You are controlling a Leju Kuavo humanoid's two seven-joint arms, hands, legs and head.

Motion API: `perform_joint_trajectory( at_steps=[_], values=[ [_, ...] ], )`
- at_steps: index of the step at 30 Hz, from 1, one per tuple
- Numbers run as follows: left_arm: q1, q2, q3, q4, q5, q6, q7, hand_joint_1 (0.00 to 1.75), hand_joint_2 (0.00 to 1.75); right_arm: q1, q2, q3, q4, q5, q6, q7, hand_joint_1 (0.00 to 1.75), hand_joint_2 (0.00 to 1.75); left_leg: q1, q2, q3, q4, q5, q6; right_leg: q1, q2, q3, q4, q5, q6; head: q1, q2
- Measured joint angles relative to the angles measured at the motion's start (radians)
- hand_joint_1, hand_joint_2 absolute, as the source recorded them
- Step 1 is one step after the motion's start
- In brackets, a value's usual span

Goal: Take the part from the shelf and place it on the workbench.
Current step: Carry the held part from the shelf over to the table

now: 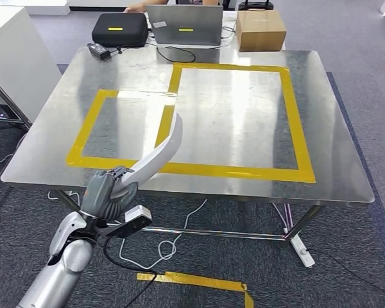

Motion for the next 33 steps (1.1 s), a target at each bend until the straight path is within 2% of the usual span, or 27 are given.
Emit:
perform_joint_trajectory(
  at_steps=[5,7,9,10,11,13,14,15,16,18,19,20,21,22,23,25,26,28,29,30,31,32,33],
  values=[
    [-0.016,-0.004,0.001,0.021,-0.006,0.001,0.006,1.75,1.75,-0.001,-0.004,0.005,0.006,0.000,0.002,0.000,0.00,1.75,-0.004,0.000,-0.001,0.003,-0.002,0.002,-0.005,-0.001,0.000,-0.002,0.003,0.005,0.000,0.000],
    [-0.022,-0.004,0.002,0.029,-0.010,0.002,0.010,1.75,1.75,-0.002,-0.005,0.008,0.009,0.000,0.003,0.000,0.00,1.75,-0.008,-0.001,-0.004,0.005,-0.002,0.014,-0.010,-0.002,0.002,-0.007,0.007,0.012,-0.002,0.000],
    [-0.029,-0.006,0.004,0.036,-0.011,0.004,0.014,1.75,1.75,-0.004,-0.007,0.012,0.011,0.000,0.003,0.000,0.00,1.75,-0.006,-0.001,0.008,-0.023,0.012,0.030,-0.009,-0.001,0.003,-0.014,0.009,0.020,-0.003,0.000],
    [-0.033,-0.008,0.004,0.039,-0.012,0.004,0.015,1.75,1.75,-0.005,-0.008,0.013,0.012,0.000,0.003,0.000,0.00,1.75,-0.002,0.000,0.016,-0.040,0.021,0.037,-0.008,0.004,-0.003,-0.003,0.000,0.023,-0.003,0.000],
    [-0.038,-0.011,0.004,0.042,-0.012,0.005,0.017,1.75,1.75,-0.005,-0.010,0.014,0.012,0.000,0.003,0.000,0.00,1.75,0.004,0.000,0.023,-0.056,0.031,0.040,-0.008,0.010,-0.020,0.029,-0.019,0.027,-0.001,0.000],
    [-0.045,-0.014,0.006,0.052,-0.012,0.005,0.018,1.75,1.75,-0.004,-0.013,0.016,0.012,0.000,0.002,0.001,0.00,1.75,0.010,-0.001,0.026,-0.065,0.036,0.041,-0.016,0.020,-0.078,0.146,-0.072,0.037,0.001,0.000],
    [-0.045,-0.016,0.006,0.058,-0.012,0.005,0.019,1.75,1.75,-0.003,-0.014,0.018,0.013,0.000,0.002,0.001,0.00,1.75,0.013,-0.001,0.026,-0.064,0.035,0.037,-0.021,0.021,-0.110,0.204,-0.089,0.044,0.001,0.000],
    [-0.045,-0.016,0.007,0.065,-0.012,0.005,0.019,1.75,1.75,-0.002,-0.016,0.018,0.013,-0.001,0.002,0.002,0.00,1.75,0.017,-0.002,0.026,-0.062,0.032,0.032,-0.028,0.021,-0.127,0.232,-0.088,0.053,0.001,0.000],
    [-0.045,-0.017,0.007,0.071,-0.011,0.005,0.019,1.75,1.75,-0.001,-0.017,0.019,0.013,-0.001,0.002,0.002,0.00,1.75,0.023,-0.003,0.027,-0.058,0.028,0.024,-0.035,0.019,-0.128,0.224,-0.070,0.063,0.001,0.000],
    [-0.045,-0.019,0.008,0.080,-0.011,0.006,0.020,1.75,1.75,-0.001,-0.020,0.020,0.014,-0.001,0.002,0.002,0.00,1.75,0.039,-0.003,0.028,-0.040,0.013,0.000,-0.051,0.012,-0.080,0.116,-0.004,0.087,0.001,0.000],
    [-0.046,-0.020,0.009,0.084,-0.010,0.006,0.021,1.75,1.75,-0.002,-0.019,0.021,0.016,-0.001,0.002,0.002,0.00,1.75,0.043,-0.003,0.025,-0.025,0.002,-0.014,-0.054,0.009,-0.052,0.064,0.012,0.094,0.007,0.000],
    [-0.047,-0.020,0.011,0.086,-0.010,0.007,0.021,1.75,1.75,-0.003,-0.019,0.021,0.019,-0.001,0.002,0.003,0.00,1.75,0.044,-0.003,0.022,-0.012,-0.007,-0.025,-0.056,0.008,-0.034,0.032,0.015,0.089,0.010,0.000],
    [-0.048,-0.020,0.013,0.088,-0.010,0.007,0.022,1.75,1.75,-0.003,-0.019,0.022,0.021,-0.002,0.002,0.003,0.00,1.75,0.043,-0.003,0.019,-0.003,-0.014,-0.033,-0.055,0.008,-0.028,0.024,0.006,0.080,0.010,0.000],
    [-0.049,-0.020,0.015,0.090,-0.010,0.008,0.023,1.75,1.75,-0.003,-0.018,0.023,0.023,-0.003,0.001,0.004,0.00,1.75,0.042,-0.004,0.018,0.002,-0.017,-0.037,-0.052,0.011,-0.029,0.029,-0.004,0.064,0.010,0.000],
    [-0.049,-0.021,0.015,0.093,-0.009,0.008,0.023,1.75,1.75,-0.002,-0.020,0.023,0.023,-0.003,0.001,0.004,0.00,1.75,0.043,-0.003,0.019,0.002,-0.019,-0.039,-0.051,0.015,-0.031,0.035,-0.009,0.049,0.005,0.000],
    [-0.052,-0.021,0.016,0.096,-0.009,0.009,0.023,1.75,1.75,-0.002,-0.022,0.026,0.023,-0.003,0.000,0.004,0.00,1.75,0.048,-0.016,0.016,0.021,-0.039,-0.040,-0.048,0.021,-0.029,0.039,-0.015,0.033,-0.002,0.000],
    [-0.053,-0.021,0.017,0.097,-0.009,0.009,0.023,1.75,1.75,-0.003,-0.022,0.027,0.024,-0.003,0.000,0.004,0.00,1.75,0.047,-0.027,-0.001,0.058,-0.062,-0.037,-0.046,0.025,-0.027,0.039,-0.017,0.027,-0.005,0.000],
    [-0.054,-0.021,0.021,0.100,-0.007,0.009,0.024,1.75,1.75,-0.006,-0.023,0.028,0.024,-0.004,0.000,0.004,0.00,1.75,0.039,-0.050,-0.072,0.192,-0.122,-0.027,-0.040,0.032,-0.024,0.039,-0.020,0.018,-0.012,0.000],
    [-0.053,-0.021,0.023,0.102,-0.005,0.010,0.024,1.75,1.75,-0.006,-0.023,0.029,0.024,-0.005,0.000,0.005,0.00,1.75,0.033,-0.055,-0.112,0.260,-0.143,-0.020,-0.035,0.035,-0.023,0.039,-0.023,0.014,-0.014,0.000],
    [-0.052,-0.021,0.026,0.104,-0.004,0.010,0.024,1.75,1.75,-0.005,-0.023,0.030,0.024,-0.006,0.000,0.005,0.00,1.75,0.027,-0.058,-0.143,0.305,-0.147,-0.012,-0.030,0.039,-0.019,0.039,-0.025,0.010,-0.016,0.000],
    [-0.051,-0.021,0.028,0.107,-0.002,0.010,0.025,1.75,1.75,-0.005,-0.023,0.032,0.024,-0.007,0.000,0.005,0.00,1.75,0.021,-0.059,-0.158,0.314,-0.129,-0.002,-0.024,0.043,-0.015,0.039,-0.028,0.007,-0.016,0.000],
    [-0.051,-0.021,0.030,0.109,-0.001,0.010,0.025,1.75,1.75,-0.004,-0.023,0.033,0.024,-0.007,0.000,0.005,0.00,1.75,0.013,-0.061,-0.155,0.284,-0.091,0.012,-0.018,0.048,-0.009,0.039,-0.031,0.004,-0.016,0.000],
    [-0.051,-0.021,0.031,0.110,-0.001,0.011,0.026,1.75,1.75,-0.004,-0.023,0.035,0.024,-0.008,0.000,0.005,0.00,1.75,0.004,-0.064,-0.139,0.226,-0.043,0.029,-0.014,0.052,-0.002,0.039,-0.035,0.001,-0.016,0.000]
  ],
)
